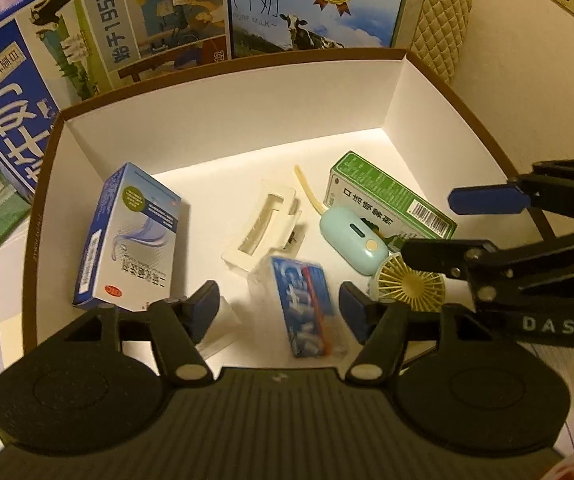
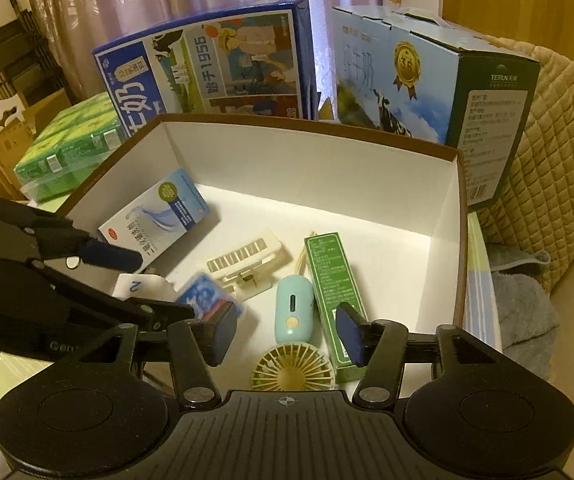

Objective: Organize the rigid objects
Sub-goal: 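Lower both tools into the brown box and open them to release, then withdraw both open tools from the brown box back over the table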

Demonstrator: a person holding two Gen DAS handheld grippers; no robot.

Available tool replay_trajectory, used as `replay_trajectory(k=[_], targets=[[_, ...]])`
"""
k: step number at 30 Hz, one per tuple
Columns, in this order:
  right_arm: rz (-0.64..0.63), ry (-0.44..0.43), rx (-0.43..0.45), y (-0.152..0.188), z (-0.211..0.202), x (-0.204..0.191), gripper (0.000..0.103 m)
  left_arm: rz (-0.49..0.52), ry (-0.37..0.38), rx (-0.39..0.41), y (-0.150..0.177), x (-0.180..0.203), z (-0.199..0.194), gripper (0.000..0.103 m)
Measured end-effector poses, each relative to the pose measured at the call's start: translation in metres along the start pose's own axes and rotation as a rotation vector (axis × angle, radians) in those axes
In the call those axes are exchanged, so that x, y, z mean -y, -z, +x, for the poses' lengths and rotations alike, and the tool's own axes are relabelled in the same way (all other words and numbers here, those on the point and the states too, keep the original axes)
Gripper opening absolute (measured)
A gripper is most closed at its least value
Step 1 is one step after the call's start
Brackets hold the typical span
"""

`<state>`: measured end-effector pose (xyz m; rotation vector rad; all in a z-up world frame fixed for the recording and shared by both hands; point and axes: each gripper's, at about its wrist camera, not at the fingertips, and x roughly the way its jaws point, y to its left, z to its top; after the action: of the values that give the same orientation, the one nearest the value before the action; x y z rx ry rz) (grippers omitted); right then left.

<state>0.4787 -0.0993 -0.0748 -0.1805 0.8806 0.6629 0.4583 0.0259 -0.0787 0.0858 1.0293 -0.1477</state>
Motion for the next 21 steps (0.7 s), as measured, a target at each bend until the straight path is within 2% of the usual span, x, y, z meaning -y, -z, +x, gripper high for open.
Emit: replay_trajectory(k=[21], targets=[[0.048, -0.012, 0.027, 0.012, -0.03, -0.005, 0.053, -0.033, -0.024, 0.039, 0.004, -0.004, -0.032, 0.063]])
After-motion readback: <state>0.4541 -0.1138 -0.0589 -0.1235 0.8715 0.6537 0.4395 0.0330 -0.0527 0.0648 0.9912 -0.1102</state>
